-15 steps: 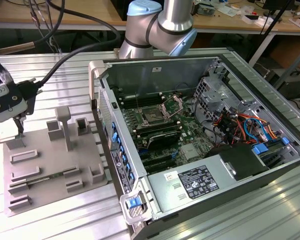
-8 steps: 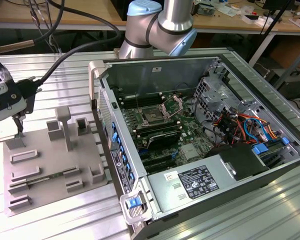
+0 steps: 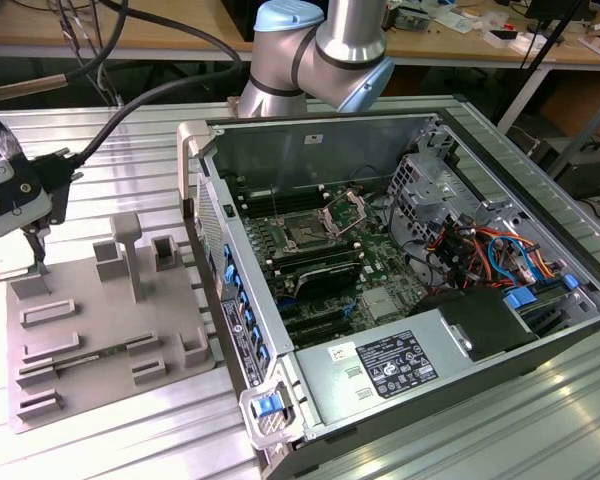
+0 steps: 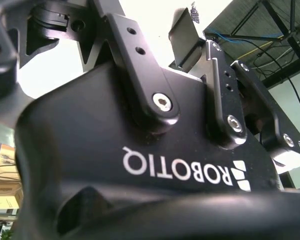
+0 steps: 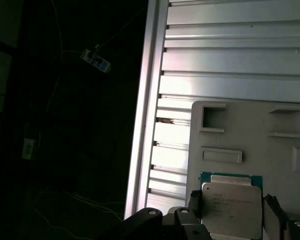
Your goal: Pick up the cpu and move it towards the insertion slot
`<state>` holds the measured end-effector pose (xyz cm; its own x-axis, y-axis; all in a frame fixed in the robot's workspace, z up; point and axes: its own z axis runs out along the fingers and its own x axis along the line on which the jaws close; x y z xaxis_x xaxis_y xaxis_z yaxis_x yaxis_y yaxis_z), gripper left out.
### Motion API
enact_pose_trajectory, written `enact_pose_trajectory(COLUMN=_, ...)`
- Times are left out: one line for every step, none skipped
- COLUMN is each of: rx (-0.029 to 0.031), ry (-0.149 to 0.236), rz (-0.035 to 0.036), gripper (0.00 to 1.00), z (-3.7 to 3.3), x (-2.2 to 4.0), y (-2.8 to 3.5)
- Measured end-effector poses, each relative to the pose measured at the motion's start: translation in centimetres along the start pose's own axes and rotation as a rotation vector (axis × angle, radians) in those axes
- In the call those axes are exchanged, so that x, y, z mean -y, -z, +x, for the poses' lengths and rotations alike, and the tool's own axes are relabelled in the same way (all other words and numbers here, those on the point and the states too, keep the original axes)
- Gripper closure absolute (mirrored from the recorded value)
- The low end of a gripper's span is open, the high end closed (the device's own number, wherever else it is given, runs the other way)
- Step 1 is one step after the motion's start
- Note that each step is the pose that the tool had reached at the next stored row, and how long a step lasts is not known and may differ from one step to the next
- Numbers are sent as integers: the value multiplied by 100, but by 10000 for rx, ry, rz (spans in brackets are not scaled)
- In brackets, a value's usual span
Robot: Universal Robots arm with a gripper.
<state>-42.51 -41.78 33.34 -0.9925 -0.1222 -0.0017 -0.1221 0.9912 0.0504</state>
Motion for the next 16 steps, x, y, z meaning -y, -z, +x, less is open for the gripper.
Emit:
enact_pose_trajectory(rx=-1, ry=0, rz=0, gripper=45, z=0, x=0, y=7)
enact_pose_trajectory(rx=0, ry=0, rz=0, gripper=45, z=0, x=-1, y=16)
enact_pose_trajectory(rx=0, ry=0, rz=0, gripper=45, z=0, x=-1, y=22)
enact_pose_trajectory(rx=-1, ry=0, rz=0, gripper=45, z=0, x=-1, y=26)
enact_pose_trajectory(rx=0, ry=0, rz=0, gripper=45, z=0, x=-1, y=30)
enact_pose_trajectory(rx=-1, ry=0, rz=0, gripper=45, z=0, x=-2, y=37)
enact_pose_trajectory(rx=-1, ry=0, rz=0, gripper=45, z=0, x=-2, y=44)
enact_pose_trajectory(rx=0, ry=0, rz=0, gripper=45, z=0, x=-2, y=49)
enact_pose_trajectory(rx=0, ry=0, rz=0, gripper=45, z=0, x=-3, y=52)
enact_pose_trajectory(rx=-1, ry=0, rz=0, gripper=45, z=0, x=-3, y=55)
enact_pose_trajectory(rx=-1, ry=-1, rz=1, gripper=45, z=0, x=-3, y=59)
enact_pose_trajectory(rx=-1, ry=0, rz=0, gripper=45, z=0, x=-3, y=63)
enact_pose_trajectory(rx=-1, ry=0, rz=0, gripper=45, z=0, x=-3, y=67)
enact_pose_trajectory(rx=-1, ry=0, rz=0, gripper=45, z=0, x=-4, y=71)
enact_pose_trajectory(rx=-1, ry=0, rz=0, gripper=45, z=0, x=-4, y=74)
enact_pose_trajectory(rx=-1, ry=0, rz=0, gripper=45, z=0, x=-4, y=79)
